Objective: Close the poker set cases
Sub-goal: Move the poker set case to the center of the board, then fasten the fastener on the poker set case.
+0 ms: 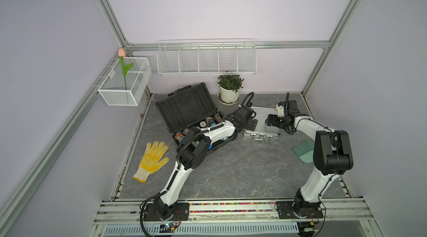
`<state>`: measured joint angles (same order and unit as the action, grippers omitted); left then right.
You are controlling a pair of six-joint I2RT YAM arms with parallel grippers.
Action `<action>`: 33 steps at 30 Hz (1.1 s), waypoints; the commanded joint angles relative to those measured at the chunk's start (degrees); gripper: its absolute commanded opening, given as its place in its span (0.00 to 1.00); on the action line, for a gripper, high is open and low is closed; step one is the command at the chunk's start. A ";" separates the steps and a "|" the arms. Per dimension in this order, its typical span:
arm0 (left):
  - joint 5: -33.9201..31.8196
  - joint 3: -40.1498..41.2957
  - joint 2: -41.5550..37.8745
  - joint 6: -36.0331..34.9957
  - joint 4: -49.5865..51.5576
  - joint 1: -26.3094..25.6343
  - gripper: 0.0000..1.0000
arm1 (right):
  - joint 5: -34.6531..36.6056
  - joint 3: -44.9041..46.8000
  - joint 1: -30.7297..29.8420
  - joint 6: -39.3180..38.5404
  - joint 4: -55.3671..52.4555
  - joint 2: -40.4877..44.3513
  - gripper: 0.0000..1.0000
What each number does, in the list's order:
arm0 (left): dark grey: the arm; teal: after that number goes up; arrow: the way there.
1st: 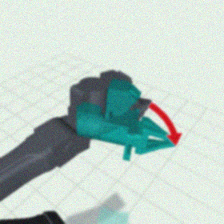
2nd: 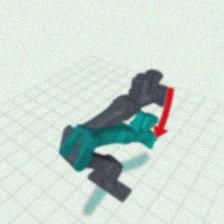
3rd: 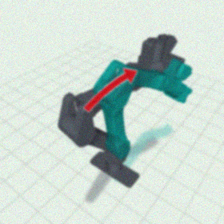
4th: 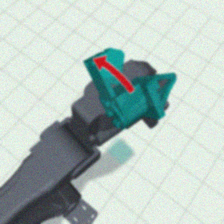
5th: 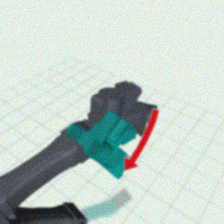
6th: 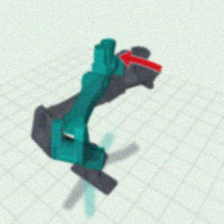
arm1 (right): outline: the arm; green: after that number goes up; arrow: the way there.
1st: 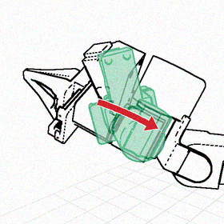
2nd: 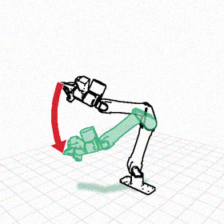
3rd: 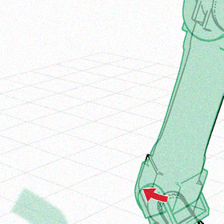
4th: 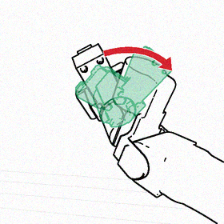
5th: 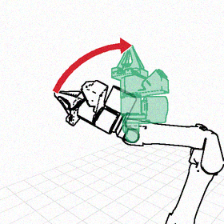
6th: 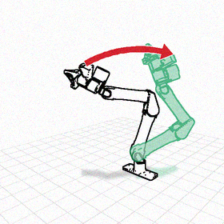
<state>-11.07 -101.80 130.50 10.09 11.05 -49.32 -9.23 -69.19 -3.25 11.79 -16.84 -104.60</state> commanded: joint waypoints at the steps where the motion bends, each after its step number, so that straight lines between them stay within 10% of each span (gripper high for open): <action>1: -0.84 1.47 -1.77 0.64 2.21 -0.21 1.00 | -3.65 -1.55 -1.26 -0.54 0.84 -1.39 0.88; 8: -0.93 1.04 -2.67 0.80 3.83 -0.08 1.00 | 2.47 -1.65 -1.29 -7.97 1.20 3.71 0.88; 23: 3.87 1.95 -0.16 4.67 7.12 -0.07 1.00 | 3.30 26.26 -6.43 -50.57 28.90 23.01 0.89; 33: 6.33 7.22 0.99 8.28 4.15 0.66 1.00 | 1.54 31.07 -8.18 -59.21 26.94 25.12 0.88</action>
<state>-5.43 -97.41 129.10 17.56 9.19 -48.73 -5.74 -39.55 -11.05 -42.17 8.49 -81.21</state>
